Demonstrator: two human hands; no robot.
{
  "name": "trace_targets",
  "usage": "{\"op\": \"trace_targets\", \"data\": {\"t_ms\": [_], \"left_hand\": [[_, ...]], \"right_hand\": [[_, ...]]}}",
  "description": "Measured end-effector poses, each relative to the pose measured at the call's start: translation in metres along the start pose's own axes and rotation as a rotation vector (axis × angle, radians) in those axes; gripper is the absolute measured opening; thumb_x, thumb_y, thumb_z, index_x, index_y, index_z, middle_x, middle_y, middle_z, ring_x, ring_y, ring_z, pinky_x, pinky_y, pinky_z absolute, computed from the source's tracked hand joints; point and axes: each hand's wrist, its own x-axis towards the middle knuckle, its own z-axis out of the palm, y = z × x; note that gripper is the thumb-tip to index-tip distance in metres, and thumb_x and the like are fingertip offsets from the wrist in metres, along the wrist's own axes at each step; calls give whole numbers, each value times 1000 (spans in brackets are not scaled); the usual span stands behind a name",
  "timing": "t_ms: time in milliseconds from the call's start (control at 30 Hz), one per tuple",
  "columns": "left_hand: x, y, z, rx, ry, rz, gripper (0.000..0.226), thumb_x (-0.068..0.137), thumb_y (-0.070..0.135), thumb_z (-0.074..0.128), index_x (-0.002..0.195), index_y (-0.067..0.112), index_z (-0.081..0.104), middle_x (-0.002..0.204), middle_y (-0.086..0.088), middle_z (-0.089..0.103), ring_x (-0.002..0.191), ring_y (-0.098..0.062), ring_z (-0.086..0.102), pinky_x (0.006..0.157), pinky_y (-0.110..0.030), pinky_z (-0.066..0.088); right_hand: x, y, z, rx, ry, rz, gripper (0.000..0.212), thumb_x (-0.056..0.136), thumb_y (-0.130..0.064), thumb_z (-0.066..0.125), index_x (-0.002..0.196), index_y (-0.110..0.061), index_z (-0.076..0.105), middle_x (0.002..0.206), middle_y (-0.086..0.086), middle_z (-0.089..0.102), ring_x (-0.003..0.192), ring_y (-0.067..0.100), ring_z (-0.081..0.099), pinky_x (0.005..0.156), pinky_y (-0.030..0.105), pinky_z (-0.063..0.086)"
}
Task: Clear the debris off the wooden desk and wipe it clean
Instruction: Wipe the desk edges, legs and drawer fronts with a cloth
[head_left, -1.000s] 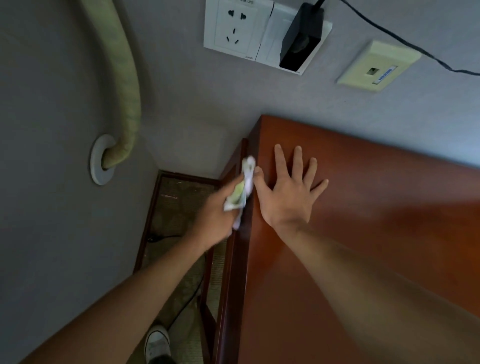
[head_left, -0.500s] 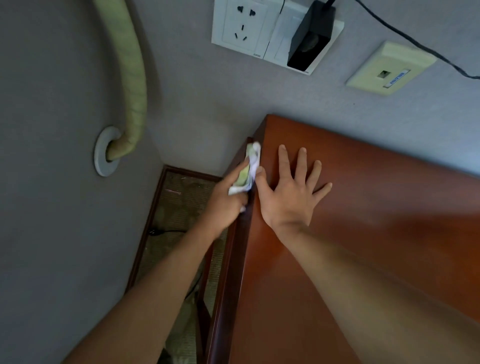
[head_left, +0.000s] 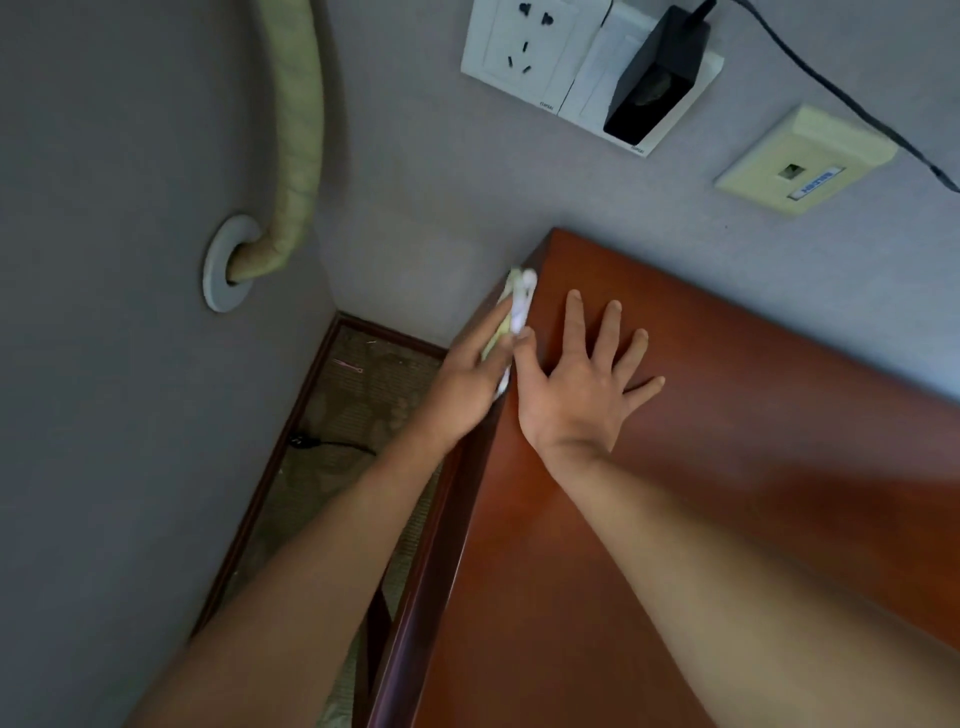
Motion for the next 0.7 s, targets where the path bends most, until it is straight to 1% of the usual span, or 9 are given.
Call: {"op": "trace_targets", "data": {"t_ms": [167, 333, 367, 400, 433, 467, 500, 600, 700], "left_hand": [[-94, -40, -7, 77, 4, -57, 43, 109, 35, 47, 144, 57, 38, 158, 22, 41, 142, 15, 34, 119, -14, 31], [-127, -40, -13, 40, -8, -46, 44, 109, 30, 47, 149, 48, 41, 151, 28, 47, 140, 10, 42, 116, -17, 38], [-124, -39, -13, 21, -4, -44, 43, 110, 30, 47, 148, 50, 43, 146, 27, 53, 136, 5, 49, 112, -22, 45], [-115, -35, -12, -1, -5, -55, 42, 110, 34, 46, 148, 52, 44, 143, 19, 59, 108, 12, 55, 106, -31, 50], [-100, -28, -12, -12, -18, -75, 42, 110, 41, 45, 150, 54, 42, 145, 6, 58, 126, -22, 25, 105, -44, 50], [-80, -22, -11, -6, -57, -75, 44, 110, 47, 42, 153, 54, 38, 151, -2, 54, 137, -25, 51, 109, -53, 46], [-55, -17, -11, -14, -103, -33, 48, 110, 49, 39, 157, 49, 34, 159, 1, 47, 146, -28, 43, 117, -58, 39], [25, -8, -4, -65, -153, 30, 56, 111, 36, 38, 164, 23, 27, 166, 11, 34, 153, -4, 29, 130, -42, 18], [46, 2, -4, -124, -163, 4, 52, 110, 25, 39, 161, 15, 35, 163, 7, 40, 149, -2, 36, 130, -37, 20]], "right_hand": [[1, 0, -1, -1, -10, -9, 75, 95, -74, 26, 163, -45, 15, 175, 0, 5, 159, 39, -5, 117, 76, -5], [0, 0, -2, -1, -16, -12, 74, 96, -74, 25, 163, -45, 15, 175, 0, 5, 159, 39, -4, 117, 77, -5], [0, 0, -1, -5, -13, -11, 74, 96, -74, 25, 163, -45, 16, 175, 0, 6, 159, 40, -3, 117, 77, -4], [0, 0, -1, -5, -11, -11, 74, 96, -74, 25, 163, -45, 16, 175, 0, 7, 159, 40, -3, 117, 77, -3], [0, 0, -1, -3, -9, -11, 74, 96, -74, 25, 163, -45, 16, 175, 0, 8, 159, 40, -2, 117, 77, -3], [0, 0, -1, -1, -7, -9, 73, 96, -74, 25, 163, -45, 16, 175, 0, 7, 159, 39, -2, 117, 77, -3], [0, 0, 0, -3, -4, -7, 73, 96, -74, 25, 163, -45, 15, 175, 0, 7, 159, 39, -3, 118, 76, -4], [0, 1, 1, -5, 1, -7, 72, 98, -74, 23, 163, -46, 14, 175, -2, 5, 159, 37, -4, 118, 75, -5], [1, 1, 2, 1, 15, -8, 70, 99, -73, 22, 163, -46, 14, 175, -2, 5, 159, 36, -4, 119, 75, -5]]}}
